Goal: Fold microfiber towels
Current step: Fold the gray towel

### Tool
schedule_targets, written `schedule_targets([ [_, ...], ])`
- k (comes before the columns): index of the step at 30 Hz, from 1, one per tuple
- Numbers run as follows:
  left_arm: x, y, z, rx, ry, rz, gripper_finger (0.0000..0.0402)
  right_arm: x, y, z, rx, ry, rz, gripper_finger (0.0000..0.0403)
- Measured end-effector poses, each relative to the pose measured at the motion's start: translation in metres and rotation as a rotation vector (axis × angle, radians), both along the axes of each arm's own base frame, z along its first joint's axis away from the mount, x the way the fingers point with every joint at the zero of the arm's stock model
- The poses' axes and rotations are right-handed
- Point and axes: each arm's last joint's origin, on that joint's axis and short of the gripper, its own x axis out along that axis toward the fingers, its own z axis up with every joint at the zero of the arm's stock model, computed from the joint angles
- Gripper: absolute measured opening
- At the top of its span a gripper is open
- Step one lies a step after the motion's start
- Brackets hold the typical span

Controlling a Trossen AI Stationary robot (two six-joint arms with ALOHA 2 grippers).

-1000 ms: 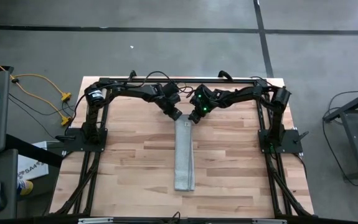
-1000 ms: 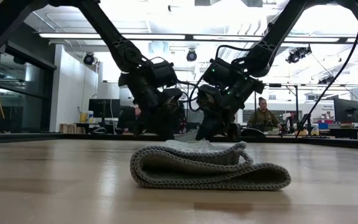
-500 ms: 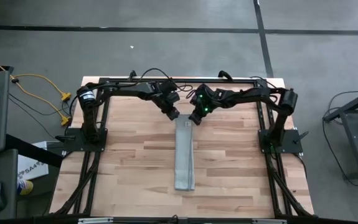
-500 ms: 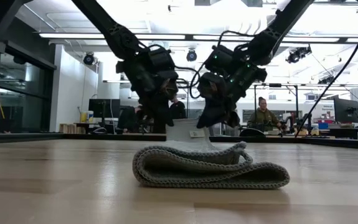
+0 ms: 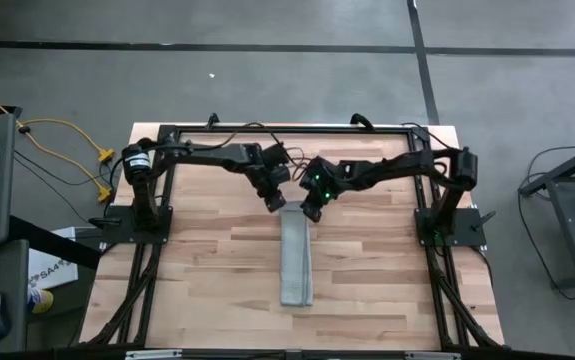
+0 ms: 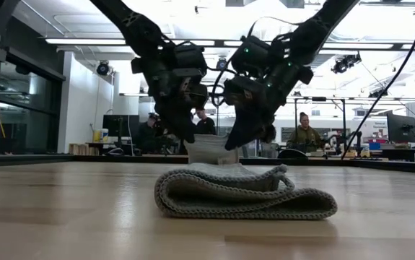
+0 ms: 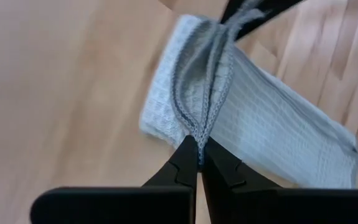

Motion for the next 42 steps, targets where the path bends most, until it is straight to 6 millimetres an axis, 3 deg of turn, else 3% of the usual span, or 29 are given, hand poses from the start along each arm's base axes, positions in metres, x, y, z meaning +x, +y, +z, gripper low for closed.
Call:
schedule_targets([
  [8, 0.008, -0.031, -0.001, 0.086, 0.037, -0.061, 0.0001, 0.006, 0.041, -0.002, -0.153, 0.059, 0.024, 0.0004],
  [14, 0.011, -0.042, -0.002, 0.186, 0.049, -0.099, 0.0001, 0.007, 0.064, -0.003, -0.264, 0.091, 0.024, 0.0004],
  [21, 0.010, -0.042, 0.004, 0.219, 0.025, -0.126, 0.0001, 0.004, 0.084, 0.008, -0.347, 0.082, 0.034, 0.0004],
  [29, 0.012, -0.056, 0.010, 0.257, -0.008, -0.188, 0.0001, -0.007, 0.100, 0.028, -0.390, 0.066, 0.038, 0.0004],
  [42, 0.014, -0.110, 0.015, 0.513, 0.015, -0.233, 0.0001, -0.010, 0.126, 0.027, -0.414, 0.066, 0.055, 0.0004],
])
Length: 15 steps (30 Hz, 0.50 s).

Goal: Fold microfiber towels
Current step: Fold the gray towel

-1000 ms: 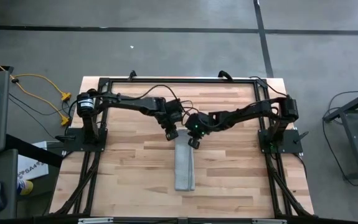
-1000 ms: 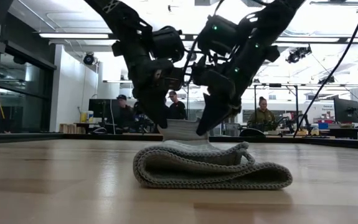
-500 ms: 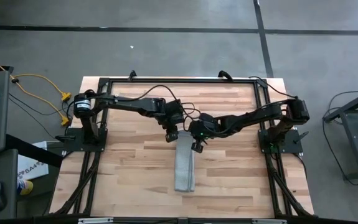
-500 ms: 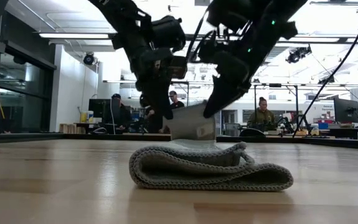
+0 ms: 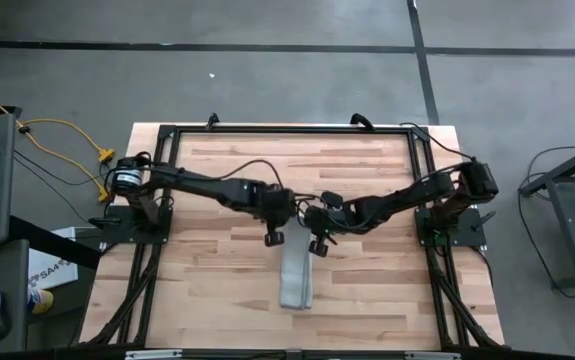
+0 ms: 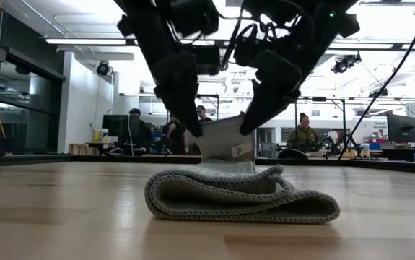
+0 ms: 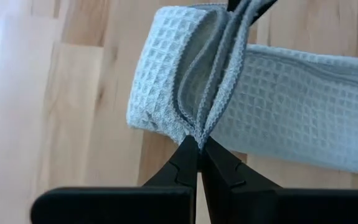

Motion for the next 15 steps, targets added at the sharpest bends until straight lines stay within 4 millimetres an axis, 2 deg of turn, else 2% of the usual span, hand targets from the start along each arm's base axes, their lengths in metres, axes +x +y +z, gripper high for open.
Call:
schedule_targets([
  [6, -0.008, -0.028, 0.000, 0.071, -0.034, -0.026, 0.0001, -0.004, 0.017, -0.002, -0.012, -0.021, -0.009, 0.0004],
  [15, -0.020, -0.056, -0.004, 0.061, -0.114, -0.032, 0.0001, -0.007, 0.041, -0.001, -0.005, -0.051, 0.028, 0.0004],
])
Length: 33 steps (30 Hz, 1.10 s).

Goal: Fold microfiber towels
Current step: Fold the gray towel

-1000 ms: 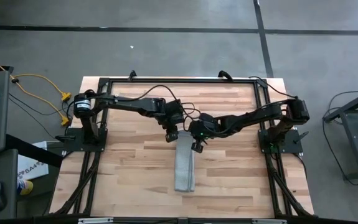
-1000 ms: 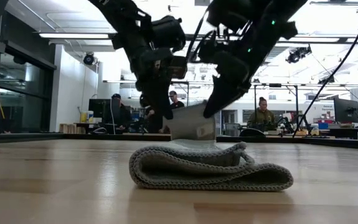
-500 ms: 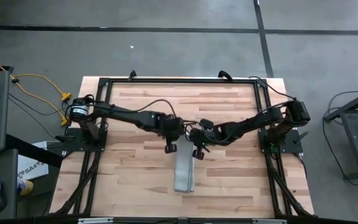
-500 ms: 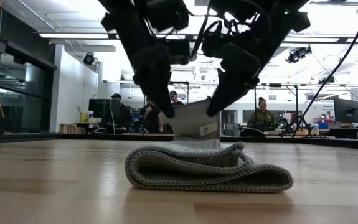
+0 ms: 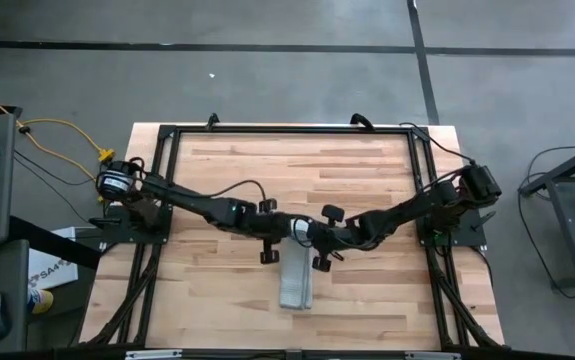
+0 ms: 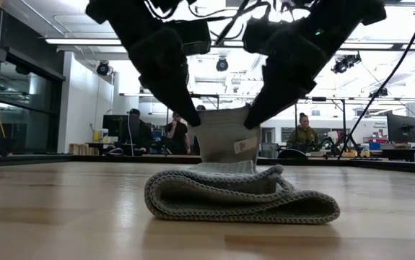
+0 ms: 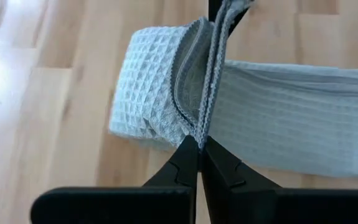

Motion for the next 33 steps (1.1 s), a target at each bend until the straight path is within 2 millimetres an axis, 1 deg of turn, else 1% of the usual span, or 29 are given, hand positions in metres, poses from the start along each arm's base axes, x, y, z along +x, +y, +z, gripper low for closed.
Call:
schedule_targets([
  [2, -0.001, -0.008, -0.003, -0.010, -0.024, -0.011, 0.0001, -0.001, 0.007, 0.000, 0.003, -0.006, 0.021, 0.0004],
  [10, -0.007, -0.048, 0.001, 0.010, -0.105, -0.075, 0.0001, -0.010, 0.035, 0.001, -0.001, -0.024, 0.071, 0.0004],
  [14, -0.011, -0.063, 0.002, 0.007, -0.130, -0.065, 0.0001, -0.014, 0.048, 0.002, 0.002, -0.048, 0.091, 0.0004],
  [20, -0.015, -0.080, 0.000, -0.035, -0.143, -0.061, 0.0001, -0.018, 0.064, 0.003, 0.013, -0.092, 0.106, 0.0004],
  [27, -0.021, -0.097, 0.001, -0.075, -0.160, -0.073, 0.0001, -0.017, 0.081, -0.005, 0.052, -0.128, 0.120, 0.0004],
  [29, -0.022, -0.100, 0.001, -0.091, -0.161, -0.063, 0.0001, -0.018, 0.084, -0.004, 0.057, -0.141, 0.125, 0.0004],
  [33, -0.020, -0.109, -0.007, -0.119, -0.169, -0.057, 0.0001, -0.020, 0.089, -0.004, 0.069, -0.144, 0.135, 0.0004],
])
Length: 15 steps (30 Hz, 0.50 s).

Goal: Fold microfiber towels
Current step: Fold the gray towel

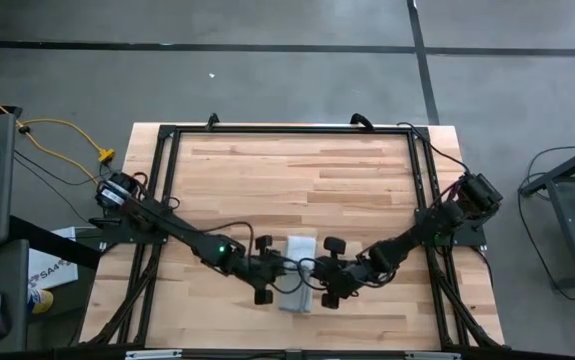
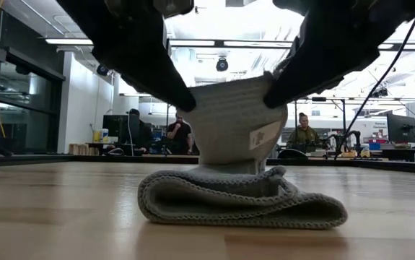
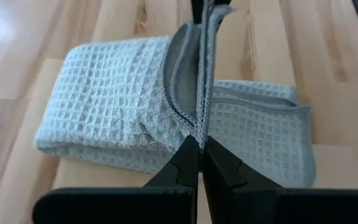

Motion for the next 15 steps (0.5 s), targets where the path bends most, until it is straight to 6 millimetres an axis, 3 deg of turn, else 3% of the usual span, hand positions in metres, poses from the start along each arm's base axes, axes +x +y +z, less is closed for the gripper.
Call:
schedule_targets([
  [5, 0.002, -0.008, -0.008, -0.022, -0.002, -0.003, 0.0001, -0.003, 0.009, 0.001, 0.021, -0.011, 0.026, 0.0004],
  [15, -0.004, -0.021, 0.001, -0.060, -0.024, -0.043, 0.0001, -0.007, 0.024, 0.005, 0.061, -0.069, 0.071, 0.0004],
])
